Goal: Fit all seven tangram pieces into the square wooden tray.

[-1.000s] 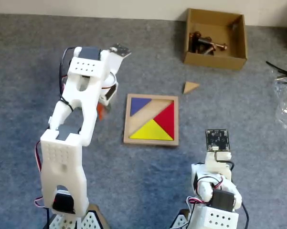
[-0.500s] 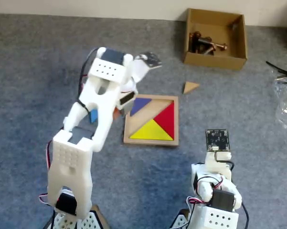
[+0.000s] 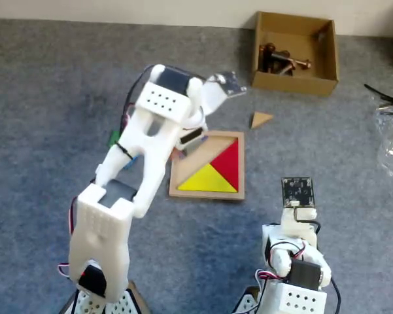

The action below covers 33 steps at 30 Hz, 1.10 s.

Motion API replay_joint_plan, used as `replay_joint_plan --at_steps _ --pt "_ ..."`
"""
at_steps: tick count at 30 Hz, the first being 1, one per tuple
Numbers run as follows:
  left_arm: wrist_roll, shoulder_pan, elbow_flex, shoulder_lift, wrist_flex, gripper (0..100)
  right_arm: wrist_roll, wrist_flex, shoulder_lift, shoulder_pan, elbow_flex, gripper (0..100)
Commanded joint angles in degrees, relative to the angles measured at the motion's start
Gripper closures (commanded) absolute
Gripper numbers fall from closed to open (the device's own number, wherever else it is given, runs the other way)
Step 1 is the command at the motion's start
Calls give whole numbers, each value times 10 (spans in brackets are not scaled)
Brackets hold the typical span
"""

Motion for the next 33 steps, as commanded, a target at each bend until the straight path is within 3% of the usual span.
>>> replay_joint_plan --at_steps 1,7,18,26,33 --pt "-4 19 -36 -82 7 993 -3 -15 -5 -2 63 993" --pt "-11 39 -26 -116 8 991 -3 -15 -5 -2 63 993" --pt "-200 58 71 -100 4 989 -3 -15 -5 -2 63 993" --pt "-205 59 72 -28 -7 990 -3 -15 -5 -2 63 993" --pt "-204 58 71 0 -84 991 -3 -15 -5 -2 63 993"
